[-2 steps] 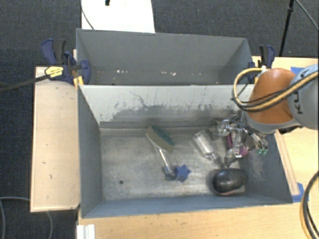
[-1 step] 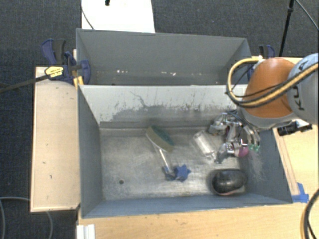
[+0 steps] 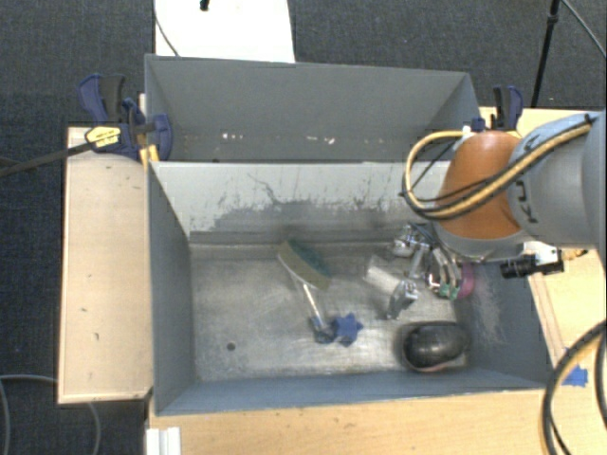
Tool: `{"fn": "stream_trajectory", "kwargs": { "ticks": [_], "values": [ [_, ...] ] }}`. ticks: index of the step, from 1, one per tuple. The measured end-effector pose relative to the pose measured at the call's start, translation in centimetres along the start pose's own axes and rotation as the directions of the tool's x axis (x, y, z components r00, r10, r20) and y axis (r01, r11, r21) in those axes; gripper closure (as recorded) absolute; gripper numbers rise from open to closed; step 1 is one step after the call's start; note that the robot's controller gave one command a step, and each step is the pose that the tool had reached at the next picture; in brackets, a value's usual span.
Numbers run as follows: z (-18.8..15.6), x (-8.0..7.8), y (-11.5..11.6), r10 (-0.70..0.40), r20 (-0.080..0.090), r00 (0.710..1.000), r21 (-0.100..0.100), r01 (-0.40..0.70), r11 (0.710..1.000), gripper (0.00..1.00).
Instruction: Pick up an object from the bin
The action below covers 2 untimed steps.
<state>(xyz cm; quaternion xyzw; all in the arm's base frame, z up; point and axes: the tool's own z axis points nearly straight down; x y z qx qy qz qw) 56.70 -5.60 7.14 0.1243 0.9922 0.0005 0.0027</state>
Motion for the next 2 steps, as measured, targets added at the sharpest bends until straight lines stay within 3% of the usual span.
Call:
{"fn": "stream_trajectory", "kwargs": {
  "ticks": [1,2],
  "values": [
    [-0.3,-0.2,0.0,-0.005,0.005,1.000,0.000,0.005,1.000,1.00],
    [-16.7,0.1,-1.3,-0.015,0.006,1.000,0.000,0.015,1.000,1.00]
  ]
}}
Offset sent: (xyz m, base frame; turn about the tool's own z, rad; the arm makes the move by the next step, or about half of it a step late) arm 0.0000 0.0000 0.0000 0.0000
